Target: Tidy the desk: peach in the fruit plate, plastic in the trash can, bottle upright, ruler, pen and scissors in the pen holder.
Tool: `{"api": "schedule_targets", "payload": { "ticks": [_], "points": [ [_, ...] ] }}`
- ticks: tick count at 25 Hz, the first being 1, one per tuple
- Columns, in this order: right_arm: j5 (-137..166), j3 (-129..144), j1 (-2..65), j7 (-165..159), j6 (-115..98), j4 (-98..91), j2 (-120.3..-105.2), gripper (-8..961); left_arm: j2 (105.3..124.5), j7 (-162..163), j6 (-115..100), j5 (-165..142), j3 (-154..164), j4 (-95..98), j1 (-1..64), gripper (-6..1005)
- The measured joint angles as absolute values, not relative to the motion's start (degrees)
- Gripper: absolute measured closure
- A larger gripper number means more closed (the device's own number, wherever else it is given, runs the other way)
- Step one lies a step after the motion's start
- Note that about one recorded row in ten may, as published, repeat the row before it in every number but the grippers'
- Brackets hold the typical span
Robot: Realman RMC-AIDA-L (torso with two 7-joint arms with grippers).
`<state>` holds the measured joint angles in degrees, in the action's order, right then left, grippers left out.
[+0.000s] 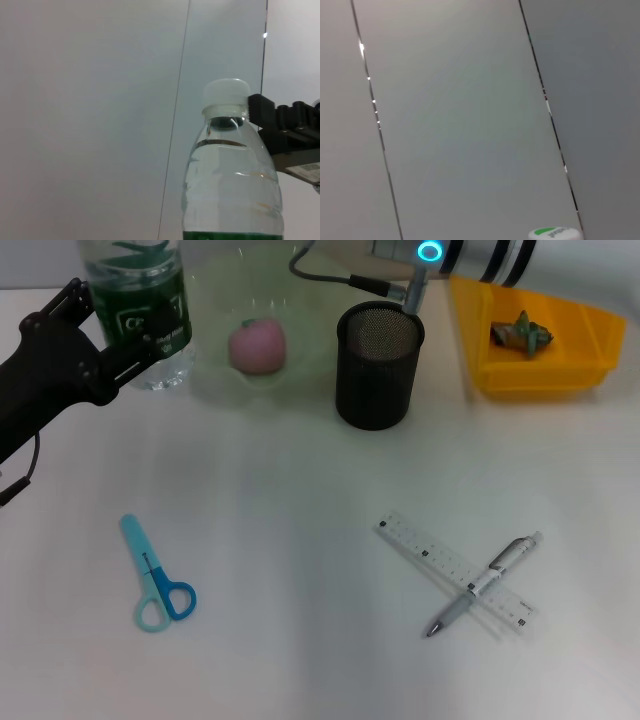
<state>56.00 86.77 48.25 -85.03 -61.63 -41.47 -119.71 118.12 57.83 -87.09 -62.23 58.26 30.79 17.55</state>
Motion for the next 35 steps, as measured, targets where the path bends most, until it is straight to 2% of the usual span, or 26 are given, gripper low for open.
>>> {"api": "schedule_targets", "payload": {
  "ticks": [9,14,20,25,35],
  "points": [
    [56.11,87.04,48.24,-84.98,-61.61,-41.49,-119.7,533,117.91,58.86,-87.04,-63.72,58.26,30.89,17.52,220],
    [56.23,87.1,48.25,-84.94,-61.28,-41.38,-119.7,610,117.65,59.44,-87.06,-65.23,58.23,31.03,18.05,220],
    [56.28,87.1,48.25,-84.83,-61.21,-41.09,-119.7,834,117.51,59.47,-87.39,-65.39,58.15,31.08,18.2,221],
    [56.26,87.1,48.18,-84.09,-61.25,-40.92,-119.7,957,117.51,59.47,-87.41,-65.4,58.08,31.09,18.2,224],
    [55.88,86.47,44.51,-82.64,-61.74,-44.85,-119.56,952,117.74,58.87,-87.02,-65.4,57.78,31.16,18.21,229]
  ]
}}
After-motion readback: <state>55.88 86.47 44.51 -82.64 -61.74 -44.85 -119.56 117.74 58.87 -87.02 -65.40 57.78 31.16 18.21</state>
